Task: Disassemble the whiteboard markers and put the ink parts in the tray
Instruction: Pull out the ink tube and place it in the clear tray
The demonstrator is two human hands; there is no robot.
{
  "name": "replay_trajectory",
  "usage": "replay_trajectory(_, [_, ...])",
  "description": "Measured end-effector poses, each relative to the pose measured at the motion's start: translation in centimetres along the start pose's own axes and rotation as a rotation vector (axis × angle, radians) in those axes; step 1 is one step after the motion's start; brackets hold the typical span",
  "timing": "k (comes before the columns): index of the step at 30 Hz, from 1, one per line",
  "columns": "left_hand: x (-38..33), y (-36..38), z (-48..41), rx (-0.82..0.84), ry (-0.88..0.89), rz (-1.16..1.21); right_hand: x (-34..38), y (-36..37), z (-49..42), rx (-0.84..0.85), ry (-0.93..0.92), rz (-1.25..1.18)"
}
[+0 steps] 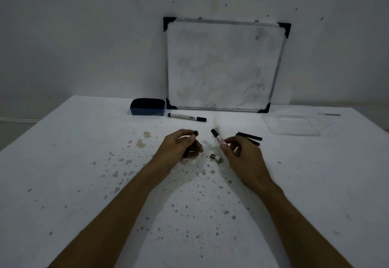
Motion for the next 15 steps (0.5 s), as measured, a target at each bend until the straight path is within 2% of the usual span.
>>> replay_trajectory(3, [0.1, 0.2, -0.1, -0.006, 0.022, -0.082, -0.3, 0.2, -0.2, -0.026, -0.021, 0.065])
replay_trajectory(9, [0.2, 0.4, -0.3, -0.023, 0.055, -0.075, -1.1, 0.7, -0.5, -0.025, 0.028, 0.093])
replay_trajectory(15, [-0.7, 2.8, -0.2, -0.03, 0.09, 0.067, -1.0, -0.8, -0.7, -0.022, 0.068, -0.008])
Point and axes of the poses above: each hand's wrist, its own z-axis away from the middle knuckle, its own y-axis out of the palm, x = y × z, the point moved 8 cm from there along -z, towards the middle knuckle, and after that the axes turned 13 degrees about y, right-handed, at the moved point
